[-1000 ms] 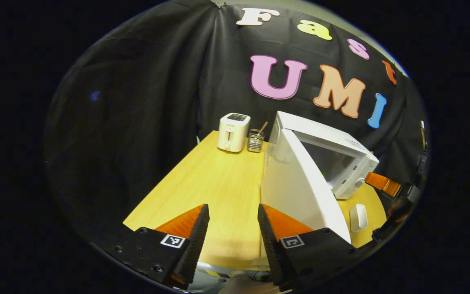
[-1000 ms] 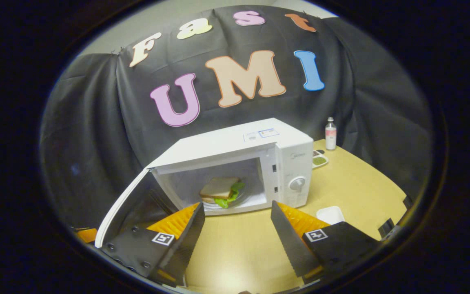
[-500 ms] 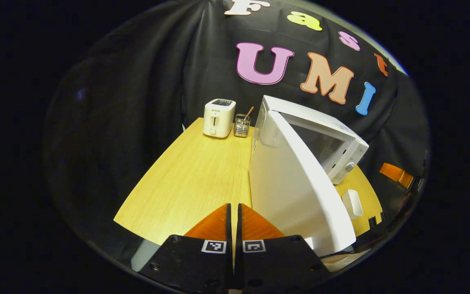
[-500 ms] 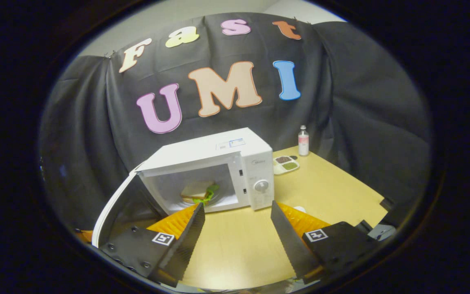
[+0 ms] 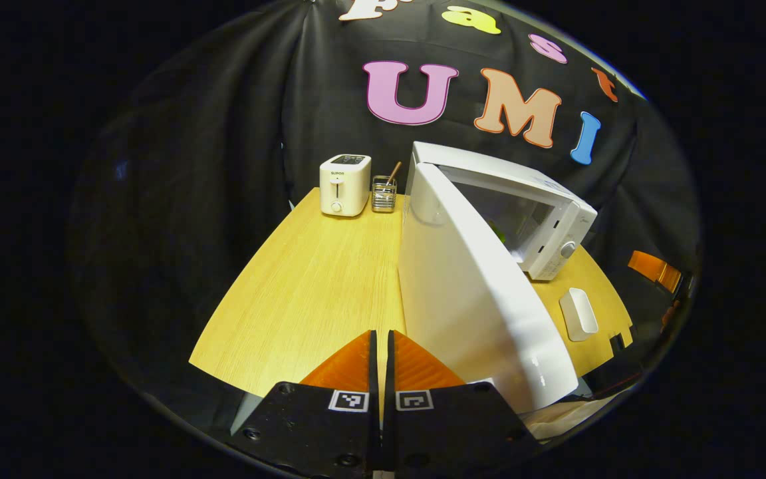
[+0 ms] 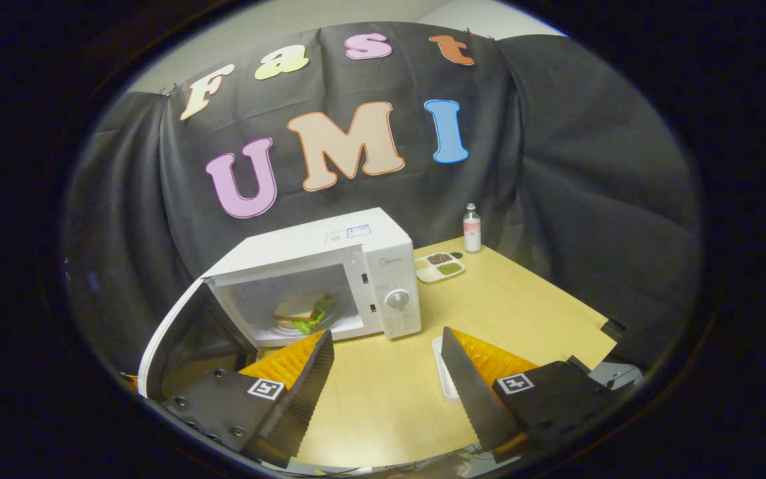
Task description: Open the microwave oven with the left hand, put the food in, and close the microwave oven.
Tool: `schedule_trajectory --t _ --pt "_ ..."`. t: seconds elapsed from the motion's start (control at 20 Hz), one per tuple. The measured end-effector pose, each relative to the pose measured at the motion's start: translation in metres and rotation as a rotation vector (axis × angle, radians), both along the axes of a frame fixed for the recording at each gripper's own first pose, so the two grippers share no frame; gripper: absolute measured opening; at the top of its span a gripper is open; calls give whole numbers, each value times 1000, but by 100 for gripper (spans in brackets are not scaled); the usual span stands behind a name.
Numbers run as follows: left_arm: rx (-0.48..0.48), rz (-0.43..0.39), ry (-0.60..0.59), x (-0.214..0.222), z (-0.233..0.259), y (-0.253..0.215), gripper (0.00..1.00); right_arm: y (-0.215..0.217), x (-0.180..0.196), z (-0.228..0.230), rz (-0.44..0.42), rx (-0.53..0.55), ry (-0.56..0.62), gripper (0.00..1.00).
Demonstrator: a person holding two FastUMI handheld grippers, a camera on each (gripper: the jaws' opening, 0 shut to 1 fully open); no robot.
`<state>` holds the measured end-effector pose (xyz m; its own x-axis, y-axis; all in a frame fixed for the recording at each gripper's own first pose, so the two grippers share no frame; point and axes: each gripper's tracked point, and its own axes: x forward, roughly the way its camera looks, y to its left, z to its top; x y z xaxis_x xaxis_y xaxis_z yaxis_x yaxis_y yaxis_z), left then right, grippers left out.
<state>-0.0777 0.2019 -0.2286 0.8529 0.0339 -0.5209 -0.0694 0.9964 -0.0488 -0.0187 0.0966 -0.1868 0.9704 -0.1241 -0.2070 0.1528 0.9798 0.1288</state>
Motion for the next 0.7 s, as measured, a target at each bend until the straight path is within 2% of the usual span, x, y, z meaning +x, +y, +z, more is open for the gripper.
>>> schedule_trajectory --t 0.35,0.65,0.7 --pt "-1 -17 -16 6 7 -44 1 -39 -2 -3 -9 22 23 92" --pt "-18 -46 -29 24 9 -104 1 -85 5 14 -3 15 2 92" --pt "-20 -52 -32 28 10 -115 1 -92 8 18 -3 8 -8 100"
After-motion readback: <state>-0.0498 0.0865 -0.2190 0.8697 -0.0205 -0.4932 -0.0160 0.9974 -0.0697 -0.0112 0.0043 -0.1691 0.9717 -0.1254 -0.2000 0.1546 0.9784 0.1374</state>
